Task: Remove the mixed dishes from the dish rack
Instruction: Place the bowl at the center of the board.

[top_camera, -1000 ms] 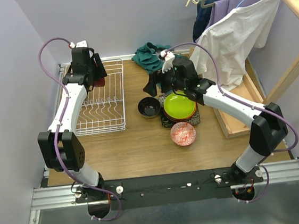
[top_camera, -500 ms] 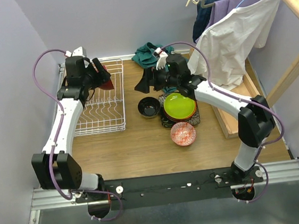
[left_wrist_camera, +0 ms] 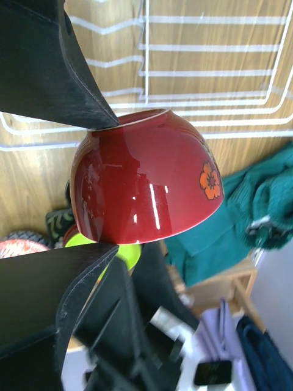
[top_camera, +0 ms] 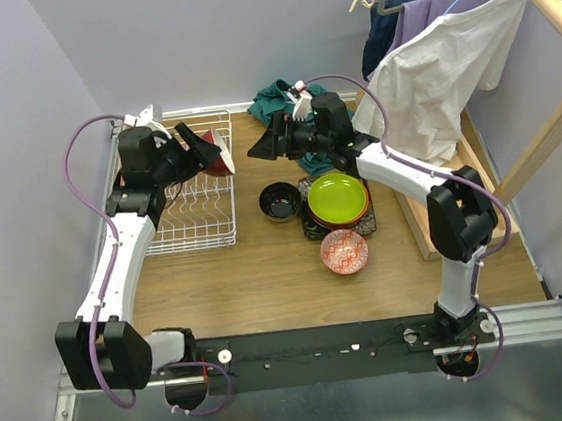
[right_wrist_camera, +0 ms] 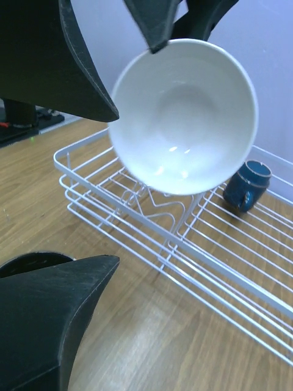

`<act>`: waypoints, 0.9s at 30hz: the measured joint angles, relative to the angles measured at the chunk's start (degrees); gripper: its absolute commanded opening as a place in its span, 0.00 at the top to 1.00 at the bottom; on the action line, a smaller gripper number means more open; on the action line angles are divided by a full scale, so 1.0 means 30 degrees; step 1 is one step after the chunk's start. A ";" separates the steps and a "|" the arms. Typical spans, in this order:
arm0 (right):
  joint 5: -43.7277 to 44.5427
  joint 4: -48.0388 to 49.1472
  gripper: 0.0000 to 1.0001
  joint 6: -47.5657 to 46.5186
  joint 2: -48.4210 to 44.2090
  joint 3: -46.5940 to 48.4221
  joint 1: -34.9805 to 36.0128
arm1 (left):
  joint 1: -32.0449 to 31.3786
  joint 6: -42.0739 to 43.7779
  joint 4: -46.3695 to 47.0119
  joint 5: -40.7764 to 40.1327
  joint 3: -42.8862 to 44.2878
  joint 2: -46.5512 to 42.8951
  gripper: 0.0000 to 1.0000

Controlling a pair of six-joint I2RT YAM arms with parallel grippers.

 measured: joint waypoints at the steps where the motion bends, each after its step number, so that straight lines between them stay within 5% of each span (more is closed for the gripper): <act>1: -0.0204 0.0073 0.04 0.0124 0.0175 0.0124 0.0000 | 0.0000 -0.0153 0.0197 0.0189 -0.0233 -0.0109 0.63; 13: -0.3162 0.1180 0.19 0.2084 0.2266 0.1035 0.0007 | -0.0022 -0.2863 0.4415 0.3585 -0.3300 -0.2091 0.63; 16: -0.3774 0.1421 0.32 0.2455 0.2455 0.1035 0.0015 | -0.0022 -0.3315 0.5268 0.4160 -0.3665 -0.2244 0.63; 19: -0.4342 0.1807 0.55 0.2754 0.2484 0.1035 0.0015 | -0.0022 -0.3636 0.5960 0.4554 -0.4000 -0.2317 0.63; 20: -0.4510 0.1982 0.72 0.2863 0.2477 0.1035 0.0015 | -0.0022 -0.3701 0.6120 0.4641 -0.4131 -0.2346 0.63; 23: -0.4889 0.2353 0.99 0.3155 0.2477 0.1035 0.0015 | -0.0022 -0.3883 0.6666 0.4940 -0.4736 -0.2543 0.60; 26: -0.4911 0.2506 0.99 0.3257 0.2470 0.0845 -0.0058 | -0.0022 -0.3694 0.6754 0.5442 -0.5115 -0.2601 0.47; 27: -0.4947 0.2484 0.99 0.3264 0.2433 0.0707 -0.0080 | -0.0073 -0.3606 0.6674 0.5472 -0.5129 -0.2601 0.36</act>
